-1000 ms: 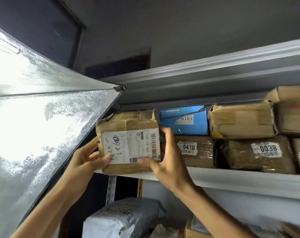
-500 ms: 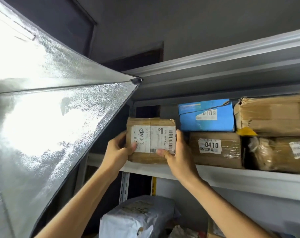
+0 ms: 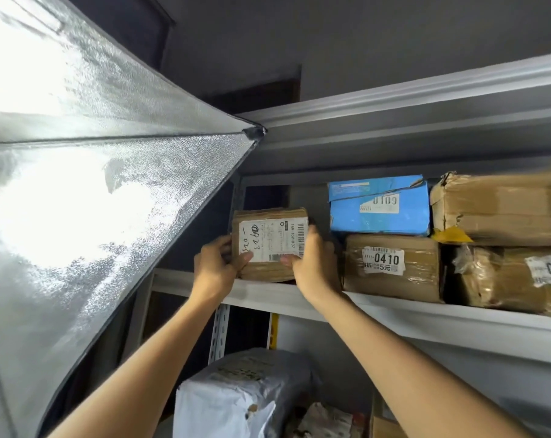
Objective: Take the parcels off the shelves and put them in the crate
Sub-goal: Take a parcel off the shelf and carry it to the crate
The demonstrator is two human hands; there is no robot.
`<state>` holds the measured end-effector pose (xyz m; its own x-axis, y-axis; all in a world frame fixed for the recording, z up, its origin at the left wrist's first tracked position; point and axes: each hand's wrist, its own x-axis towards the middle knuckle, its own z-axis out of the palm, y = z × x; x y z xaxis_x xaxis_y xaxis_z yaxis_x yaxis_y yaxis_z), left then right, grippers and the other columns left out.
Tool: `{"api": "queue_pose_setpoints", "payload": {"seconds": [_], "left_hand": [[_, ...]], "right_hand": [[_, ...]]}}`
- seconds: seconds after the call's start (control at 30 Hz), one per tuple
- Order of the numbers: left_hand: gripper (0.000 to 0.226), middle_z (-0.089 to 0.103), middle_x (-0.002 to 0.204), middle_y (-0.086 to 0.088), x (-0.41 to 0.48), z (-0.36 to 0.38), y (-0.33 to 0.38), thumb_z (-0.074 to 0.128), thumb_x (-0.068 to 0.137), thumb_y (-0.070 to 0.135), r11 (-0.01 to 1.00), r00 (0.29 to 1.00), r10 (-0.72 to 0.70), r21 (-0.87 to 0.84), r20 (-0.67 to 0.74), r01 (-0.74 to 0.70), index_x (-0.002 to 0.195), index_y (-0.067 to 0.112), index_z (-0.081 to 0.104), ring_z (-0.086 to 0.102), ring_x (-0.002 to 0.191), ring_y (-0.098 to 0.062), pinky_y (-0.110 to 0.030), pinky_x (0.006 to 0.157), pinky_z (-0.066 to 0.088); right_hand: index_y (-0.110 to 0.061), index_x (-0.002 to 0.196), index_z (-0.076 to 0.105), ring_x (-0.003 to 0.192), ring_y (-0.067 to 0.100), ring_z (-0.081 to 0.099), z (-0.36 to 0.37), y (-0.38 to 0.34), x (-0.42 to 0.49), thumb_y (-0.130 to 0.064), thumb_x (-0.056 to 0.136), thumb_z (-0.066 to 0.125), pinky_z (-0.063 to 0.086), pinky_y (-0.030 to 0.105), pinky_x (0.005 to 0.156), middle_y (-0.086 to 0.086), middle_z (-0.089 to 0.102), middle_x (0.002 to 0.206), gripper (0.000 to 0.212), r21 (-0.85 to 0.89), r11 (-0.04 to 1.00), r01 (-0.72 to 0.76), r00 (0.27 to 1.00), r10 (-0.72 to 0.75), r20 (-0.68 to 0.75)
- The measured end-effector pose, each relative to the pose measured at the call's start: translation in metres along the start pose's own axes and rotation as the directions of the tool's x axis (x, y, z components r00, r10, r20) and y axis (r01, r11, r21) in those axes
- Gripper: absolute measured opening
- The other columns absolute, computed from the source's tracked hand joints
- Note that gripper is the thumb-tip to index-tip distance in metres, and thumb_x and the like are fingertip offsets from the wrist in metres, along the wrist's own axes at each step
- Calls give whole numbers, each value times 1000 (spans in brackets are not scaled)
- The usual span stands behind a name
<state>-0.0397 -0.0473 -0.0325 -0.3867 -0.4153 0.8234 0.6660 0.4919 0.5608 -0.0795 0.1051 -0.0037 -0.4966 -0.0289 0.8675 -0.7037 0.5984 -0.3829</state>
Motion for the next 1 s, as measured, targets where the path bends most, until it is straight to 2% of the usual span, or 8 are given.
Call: {"api": "queue_pose_setpoints", "payload": {"seconds": [0.07,0.17,0.3,0.4,0.5,0.63,0.73,1.0], "left_hand": [[47,70,97,6,-1,3,1,73,83,7,1000,1000,-4,10,15,4,127,12,58,64,81,5,-10,68,54],[61,70,112,-3,-2,9,5,74,83,7,999,999,-36,22,-4,36,138,9,47,67,99,-12,-31,87,56],[69,68,116,-4,-6,14,11,76,80,5,996,999,-27,81,-38,30,140,9,43,64,105,-14,-33,94,53],[71,67,116,-4,-11,12,18,83,70,4,990,998,-6,143,-59,14,133,8,49,61,98,-8,-26,88,52],[58,65,114,0,-18,13,35,84,70,13,945,991,124,312,-58,-100,121,16,57,62,101,-15,-33,87,52],[50,62,110,5,-23,30,74,82,72,24,858,957,287,432,42,-277,117,22,60,60,99,-15,-26,79,46],[56,63,114,1,-19,51,103,81,72,28,863,949,301,397,93,-312,122,18,59,62,103,-17,-29,84,47],[70,55,113,-8,-6,96,129,85,67,31,880,952,240,370,192,-297,126,13,52,54,103,-23,-25,78,38]], "right_hand": [[-8,132,43,116,28,57,0,1,0,-13,83,74,53,41,89,13,59,125,59,3,1000,-16,1000,16,-9],[-6,136,39,117,28,56,-2,0,-5,-11,87,70,53,39,90,15,56,127,59,-29,998,-59,998,59,8],[-5,134,37,118,29,55,-14,-2,-11,-7,87,69,52,39,92,16,53,129,57,-66,992,-106,993,109,46],[-4,133,37,122,28,52,-33,-5,-16,-17,83,74,50,42,96,15,52,132,64,-56,997,-51,992,57,112],[-5,129,40,118,29,53,-60,-12,-22,-35,82,75,48,44,94,13,55,128,65,-133,988,73,991,-58,117],[-9,122,44,109,29,57,-102,-17,-26,-38,85,70,50,37,81,11,59,121,54,-347,903,255,967,-239,89],[-11,116,48,105,31,58,-131,-14,-24,-38,85,69,38,33,70,10,61,115,45,-499,816,293,948,-315,43],[-5,134,37,120,31,48,-168,9,-12,-23,84,71,47,40,96,14,49,131,63,-565,785,254,963,-257,75]]}}
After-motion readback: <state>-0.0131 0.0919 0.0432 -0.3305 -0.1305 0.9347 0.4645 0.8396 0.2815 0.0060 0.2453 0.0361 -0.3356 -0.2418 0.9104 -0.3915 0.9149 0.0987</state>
